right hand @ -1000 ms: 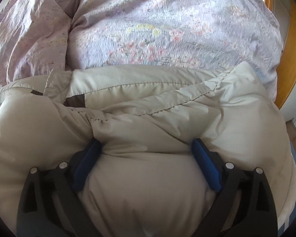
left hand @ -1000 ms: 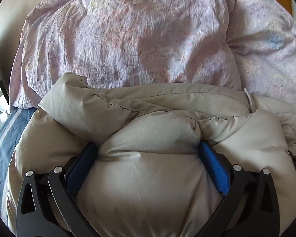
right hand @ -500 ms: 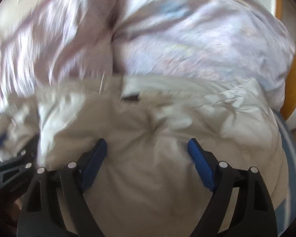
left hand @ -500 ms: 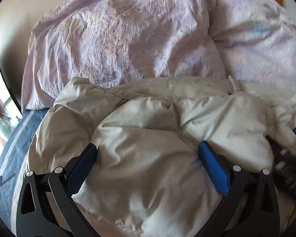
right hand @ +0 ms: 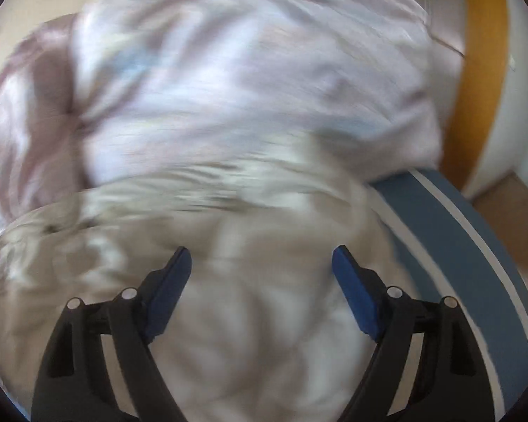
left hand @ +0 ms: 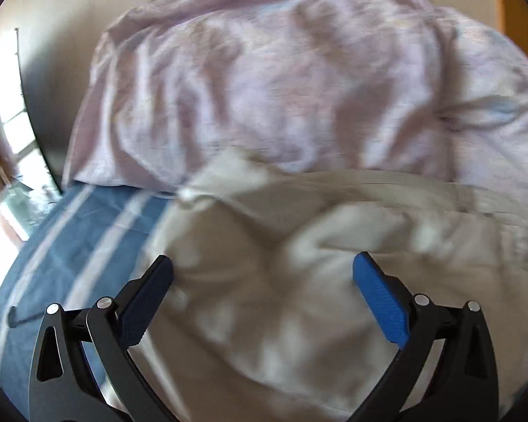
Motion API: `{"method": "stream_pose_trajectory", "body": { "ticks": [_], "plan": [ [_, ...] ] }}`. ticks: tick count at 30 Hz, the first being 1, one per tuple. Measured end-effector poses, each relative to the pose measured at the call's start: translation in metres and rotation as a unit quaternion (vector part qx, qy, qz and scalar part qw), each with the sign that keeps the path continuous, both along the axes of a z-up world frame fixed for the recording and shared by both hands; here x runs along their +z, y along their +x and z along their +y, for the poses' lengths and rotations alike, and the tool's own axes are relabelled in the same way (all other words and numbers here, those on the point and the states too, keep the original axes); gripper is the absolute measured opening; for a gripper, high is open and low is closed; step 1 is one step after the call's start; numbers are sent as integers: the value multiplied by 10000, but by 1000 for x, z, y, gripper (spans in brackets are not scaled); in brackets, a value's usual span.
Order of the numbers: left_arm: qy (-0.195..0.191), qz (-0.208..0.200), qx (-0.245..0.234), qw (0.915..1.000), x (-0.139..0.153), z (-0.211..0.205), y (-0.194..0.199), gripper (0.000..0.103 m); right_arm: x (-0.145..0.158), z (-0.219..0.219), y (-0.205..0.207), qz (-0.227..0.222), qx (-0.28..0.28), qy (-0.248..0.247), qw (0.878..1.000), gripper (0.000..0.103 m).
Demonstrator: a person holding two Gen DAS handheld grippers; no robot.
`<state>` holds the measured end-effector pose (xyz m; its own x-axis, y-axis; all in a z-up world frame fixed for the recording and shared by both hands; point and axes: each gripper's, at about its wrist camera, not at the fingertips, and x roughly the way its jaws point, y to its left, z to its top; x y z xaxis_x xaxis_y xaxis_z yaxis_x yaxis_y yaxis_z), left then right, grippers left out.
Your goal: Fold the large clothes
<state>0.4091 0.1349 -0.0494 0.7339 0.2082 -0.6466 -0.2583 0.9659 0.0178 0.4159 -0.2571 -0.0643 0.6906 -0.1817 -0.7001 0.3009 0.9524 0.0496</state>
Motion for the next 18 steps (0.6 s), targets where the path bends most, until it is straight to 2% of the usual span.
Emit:
{"method": "stream_pose_trajectory", "body": {
  "ticks": [2,5,7,10,11,12,13,14,15,16,18],
  "plan": [
    [26,138,175,9997,-12,9,7,102,-22,-13,13,411,-37,92,9991,84],
    [-70,204,264,9994,-29,21,8,102,-41,-12,21,432,-39,-193,9989,90],
    [-128,137,314,9993,-36,27,14,102,-48,-16,27,404,-55,-147,9991,94],
    [-467,215,334,9981,-40,38,13,102,-53,-23,27,448,-7,14,9990,94],
    [-593,267,307,9974,-38,43,12,102,-52,-31,25,467,62,171,9987,94],
    [-703,293,284,9967,-37,48,9,102,-46,-41,16,417,105,437,9981,90],
    [-951,217,235,9950,-32,58,-1,102,-39,-50,11,283,122,696,9971,88],
    [-1307,42,168,9913,-26,70,-15,102,-29,-64,-3,35,110,1158,9932,87],
    [-1594,-71,106,9871,-22,75,-29,102,-21,-77,-18,-169,56,1577,9873,87],
    [-2073,-217,40,9780,-17,91,-48,102,-16,-92,-34,-342,-54,1994,9793,88],
    [-2530,-327,5,9669,-13,106,-66,102,-5,-120,-57,-555,-267,2634,9627,88]
  ]
}}
